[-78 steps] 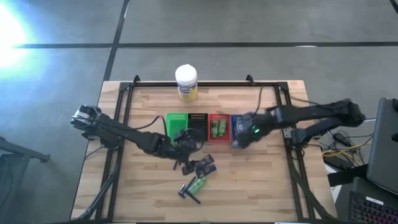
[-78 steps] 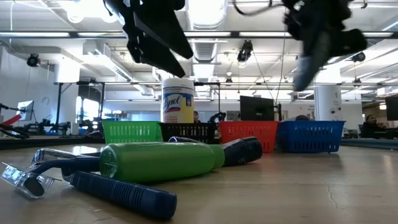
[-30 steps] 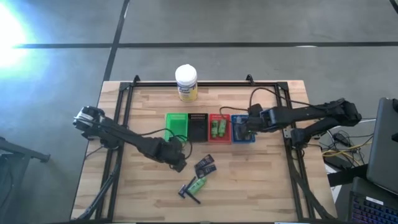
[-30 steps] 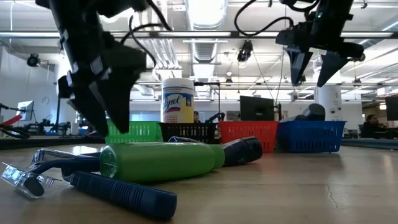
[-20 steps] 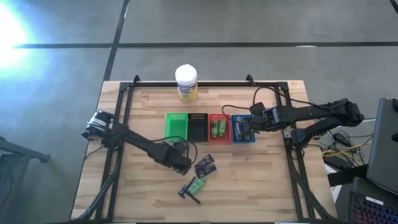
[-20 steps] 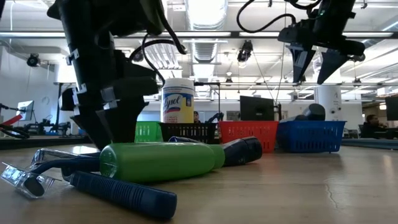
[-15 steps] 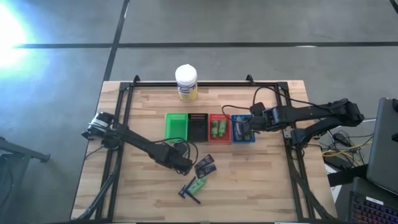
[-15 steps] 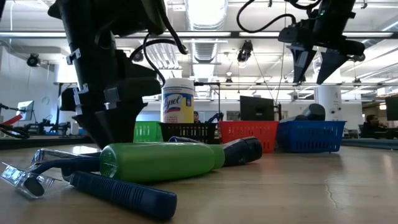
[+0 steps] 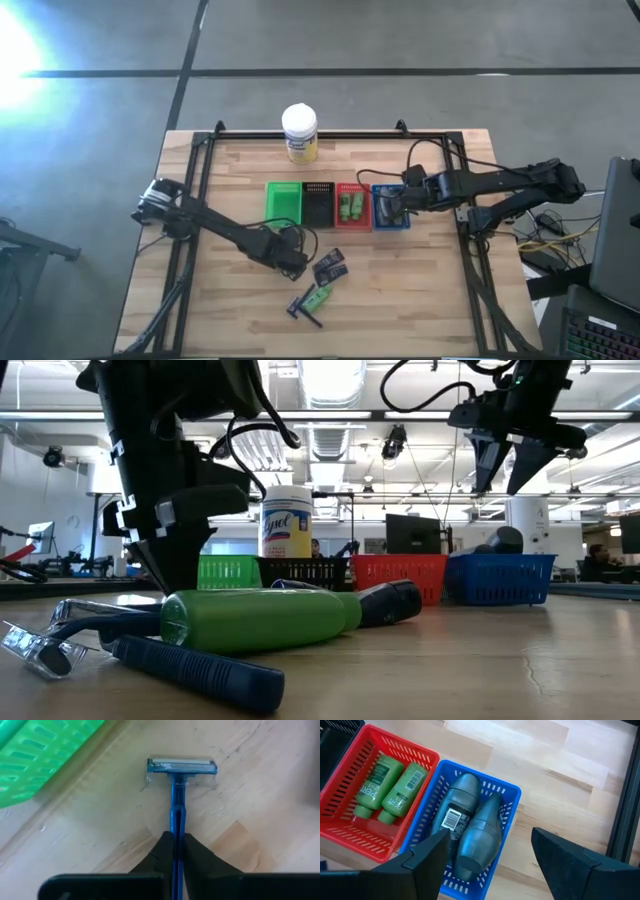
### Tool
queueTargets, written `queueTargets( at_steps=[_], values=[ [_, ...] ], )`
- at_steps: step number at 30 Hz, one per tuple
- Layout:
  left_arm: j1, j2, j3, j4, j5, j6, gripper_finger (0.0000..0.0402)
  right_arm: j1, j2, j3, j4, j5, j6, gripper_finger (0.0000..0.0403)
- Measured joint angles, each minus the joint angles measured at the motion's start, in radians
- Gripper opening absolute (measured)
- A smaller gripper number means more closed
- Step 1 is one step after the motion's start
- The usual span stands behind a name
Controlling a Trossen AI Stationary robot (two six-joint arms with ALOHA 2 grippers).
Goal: Pick & Place Travel size toiletries
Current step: Put the blue razor into the green bin
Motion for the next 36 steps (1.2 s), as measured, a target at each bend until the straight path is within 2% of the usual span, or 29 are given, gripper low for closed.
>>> queueTargets(
  at_steps=[5,11,15,17,20,22,24,27,30,36],
  values=[
    [-0.002,-0.121,-0.011,-0.006,0.008,-0.025,0.0018,0.0,-0.021,0.0,0.001,0.0,-0.007,0.0257],
    [0.024,-0.371,-0.03,0.021,-0.213,-0.098,0.0018,0.0,-0.067,0.0,0.001,0.013,-0.001,0.024],
    [0.145,-0.494,-0.104,0.036,-0.281,-0.125,0.0018,0.0,-0.091,0.0,0.006,0.046,0.025,0.0231],
    [0.232,-0.521,-0.162,0.086,-0.257,-0.095,0.0018,0.0,-0.099,0.0,0.008,0.055,0.032,0.0227],
    [0.351,-0.532,-0.25,0.219,-0.123,-0.033,0.0018,0.0,-0.099,0.0,0.009,0.056,0.03,0.0224],
    [0.398,-0.517,-0.306,0.304,-0.04,-0.022,0.0018,0.0,-0.096,0.0,0.009,0.052,0.032,0.0224],
    [0.415,-0.493,-0.352,0.327,-0.027,-0.05,0.0023,0.0,-0.09,0.0,0.01,0.04,0.04,0.0228],
    [0.433,-0.474,-0.385,0.335,-0.043,-0.114,0.005,0.001,-0.088,0.0,0.022,-0.001,0.04,0.0237],
    [0.435,-0.465,-0.395,0.334,-0.05,-0.14,0.0095,0.025,-0.09,0.0,0.056,-0.019,0.024,0.0248],
    [0.428,-0.485,-0.335,0.338,-0.05,-0.053,0.0186,0.11,-0.081,0.0,0.205,-0.057,-0.094,0.0271]
  ],
)
